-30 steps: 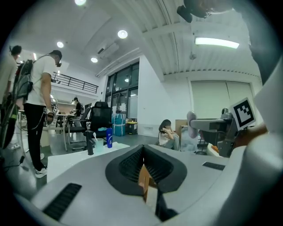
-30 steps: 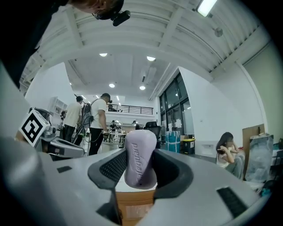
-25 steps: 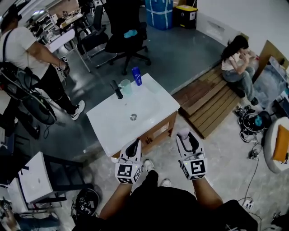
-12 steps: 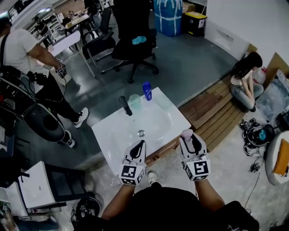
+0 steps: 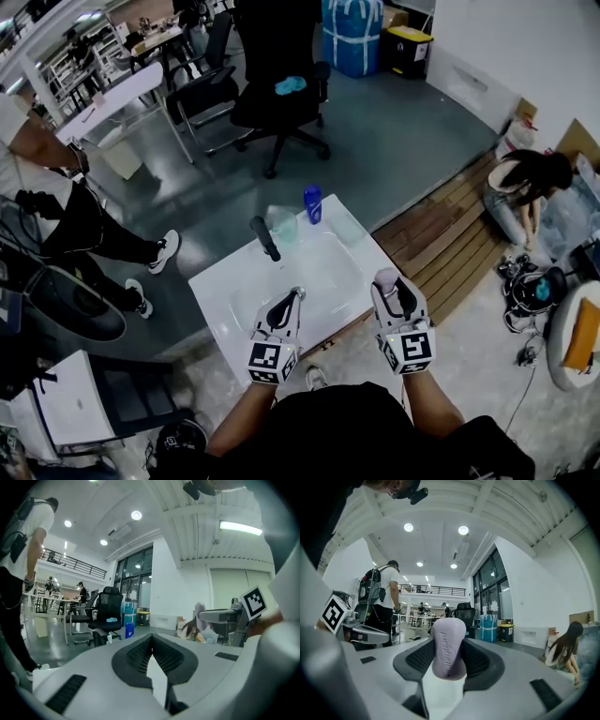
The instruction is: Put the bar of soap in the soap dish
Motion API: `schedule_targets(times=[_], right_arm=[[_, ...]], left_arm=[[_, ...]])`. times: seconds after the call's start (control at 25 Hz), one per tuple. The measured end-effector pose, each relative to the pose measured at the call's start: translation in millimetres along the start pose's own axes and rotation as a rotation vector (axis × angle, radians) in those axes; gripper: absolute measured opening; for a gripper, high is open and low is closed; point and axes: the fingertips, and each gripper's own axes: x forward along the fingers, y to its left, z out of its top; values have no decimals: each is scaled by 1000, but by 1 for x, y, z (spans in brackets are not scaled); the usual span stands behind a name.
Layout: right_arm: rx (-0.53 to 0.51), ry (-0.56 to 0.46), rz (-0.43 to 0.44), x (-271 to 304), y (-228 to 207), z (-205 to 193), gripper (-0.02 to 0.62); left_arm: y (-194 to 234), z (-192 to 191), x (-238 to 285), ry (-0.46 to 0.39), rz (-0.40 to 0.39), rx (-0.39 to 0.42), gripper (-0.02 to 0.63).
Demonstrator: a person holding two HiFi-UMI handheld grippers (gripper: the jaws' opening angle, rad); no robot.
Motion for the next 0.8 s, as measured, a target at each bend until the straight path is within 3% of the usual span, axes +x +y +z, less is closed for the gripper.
schedule_targets(times=[0.36,0.8], right_arm=[[13,153,64,55,-22,-24,196],[-30,293,229,145,-44,-72,193]], left_arm=[[19,-10,21,30,57,-16,18],[48,-17,49,57,277,-81,18]])
